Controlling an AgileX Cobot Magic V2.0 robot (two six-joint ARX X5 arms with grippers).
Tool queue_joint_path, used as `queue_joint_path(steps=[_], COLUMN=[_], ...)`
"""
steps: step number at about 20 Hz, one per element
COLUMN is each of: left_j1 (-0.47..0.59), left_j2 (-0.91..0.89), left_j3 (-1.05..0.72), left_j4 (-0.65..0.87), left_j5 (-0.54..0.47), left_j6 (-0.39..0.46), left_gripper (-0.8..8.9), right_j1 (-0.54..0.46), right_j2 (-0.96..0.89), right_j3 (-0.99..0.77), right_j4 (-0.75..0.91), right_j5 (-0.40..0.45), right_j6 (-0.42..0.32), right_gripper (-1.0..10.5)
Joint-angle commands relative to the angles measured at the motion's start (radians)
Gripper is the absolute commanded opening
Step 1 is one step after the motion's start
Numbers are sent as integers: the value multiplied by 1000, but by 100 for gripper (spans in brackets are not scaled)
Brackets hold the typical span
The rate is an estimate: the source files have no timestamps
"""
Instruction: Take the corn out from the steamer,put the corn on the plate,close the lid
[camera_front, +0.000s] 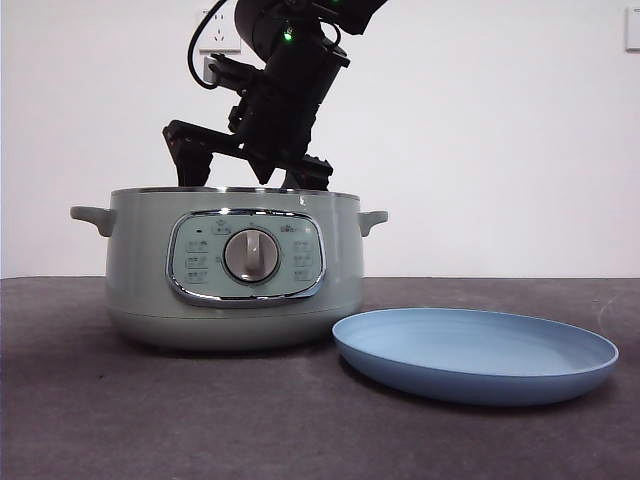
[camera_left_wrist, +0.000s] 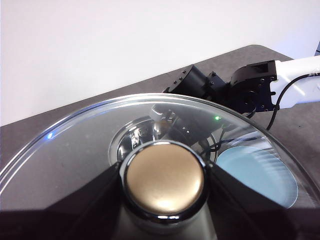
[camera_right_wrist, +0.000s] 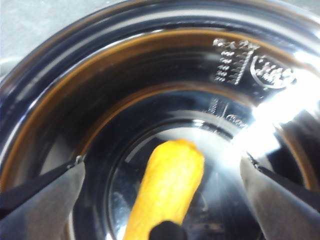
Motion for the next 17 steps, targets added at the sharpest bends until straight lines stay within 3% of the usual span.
queue_joint_path(steps=[1, 15, 17], left_j1=[-2, -2, -2], left_j2=[-11, -11, -11], left_j3=[16, 16, 16], left_j4=[44, 26, 24], left_j5=[5, 6, 5], left_j6=[5, 5, 5], left_gripper=[-8, -8, -8], right_j1=[3, 3, 3], right_j2=[35, 103, 105], right_j3=[2, 2, 2], right_j4=[17, -5, 5], right_j5=[4, 18, 16], right_j6=[3, 15, 14], right_gripper=[532, 462, 295])
